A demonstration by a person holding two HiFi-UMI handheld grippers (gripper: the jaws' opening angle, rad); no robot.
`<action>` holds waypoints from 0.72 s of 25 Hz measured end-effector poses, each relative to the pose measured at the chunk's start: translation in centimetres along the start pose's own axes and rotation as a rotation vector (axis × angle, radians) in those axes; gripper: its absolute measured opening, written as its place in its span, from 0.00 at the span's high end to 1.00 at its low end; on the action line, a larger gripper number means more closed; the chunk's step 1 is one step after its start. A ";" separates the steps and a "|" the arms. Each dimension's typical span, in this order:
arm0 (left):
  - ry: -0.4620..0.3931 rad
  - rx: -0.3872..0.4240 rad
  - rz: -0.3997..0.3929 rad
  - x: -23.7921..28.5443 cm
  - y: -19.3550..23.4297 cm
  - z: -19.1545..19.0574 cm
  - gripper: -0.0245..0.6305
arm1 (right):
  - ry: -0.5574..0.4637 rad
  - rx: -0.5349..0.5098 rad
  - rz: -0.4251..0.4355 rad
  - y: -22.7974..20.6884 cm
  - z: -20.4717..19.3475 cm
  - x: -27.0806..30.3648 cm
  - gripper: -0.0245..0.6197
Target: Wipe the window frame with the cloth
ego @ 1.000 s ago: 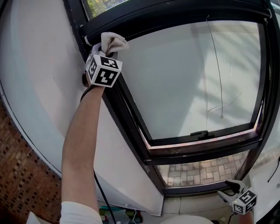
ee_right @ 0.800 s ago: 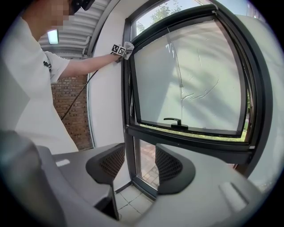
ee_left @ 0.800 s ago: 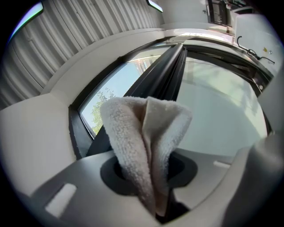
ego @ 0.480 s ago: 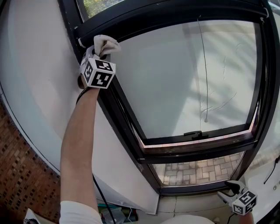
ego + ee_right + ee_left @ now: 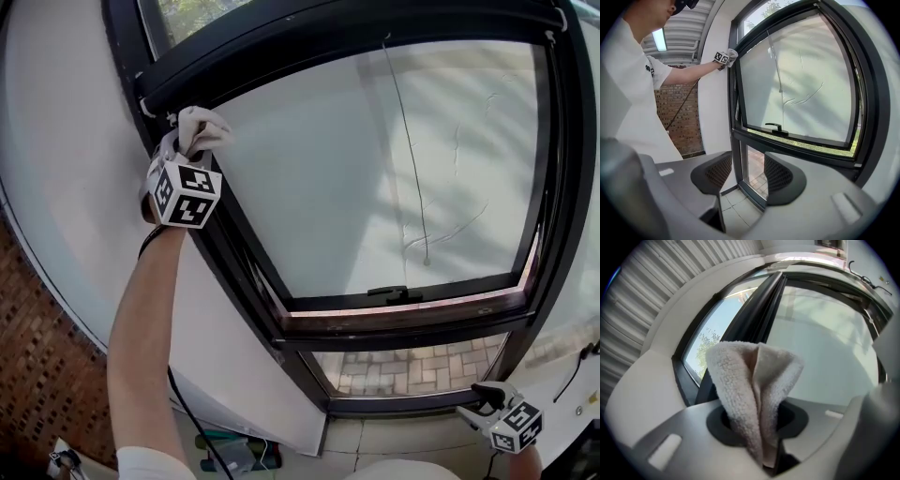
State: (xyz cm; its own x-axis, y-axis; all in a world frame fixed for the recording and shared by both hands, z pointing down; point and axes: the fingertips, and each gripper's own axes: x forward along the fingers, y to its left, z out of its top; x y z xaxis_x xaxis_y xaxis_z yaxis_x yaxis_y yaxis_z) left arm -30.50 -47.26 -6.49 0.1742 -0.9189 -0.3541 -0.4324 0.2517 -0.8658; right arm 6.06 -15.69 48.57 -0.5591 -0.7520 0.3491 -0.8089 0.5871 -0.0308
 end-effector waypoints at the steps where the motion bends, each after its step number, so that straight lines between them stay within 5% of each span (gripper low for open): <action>1: -0.025 0.008 -0.011 -0.7 -0.5 1.6 0.76 | 0.001 -0.007 0.019 -0.2 0.0 0.4 0.62; 8: -0.272 -0.016 -0.146 -3.1 -8.9 19.1 0.76 | -0.018 -0.016 0.049 -3.9 -0.5 -1.6 0.62; 18: -0.528 -0.006 -0.290 -2.3 -20.7 43.7 0.76 | -0.078 0.047 -0.113 -10.6 -3.5 -11.1 0.62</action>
State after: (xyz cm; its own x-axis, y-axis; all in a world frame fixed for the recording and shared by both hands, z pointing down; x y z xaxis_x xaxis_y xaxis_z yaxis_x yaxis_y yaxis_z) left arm 16.78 -37.11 -3.18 0.7007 -0.6745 -0.2325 -0.3062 0.0101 -0.9519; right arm 21.49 -12.56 48.26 -0.4746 -0.8349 0.2786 -0.8743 0.4837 -0.0399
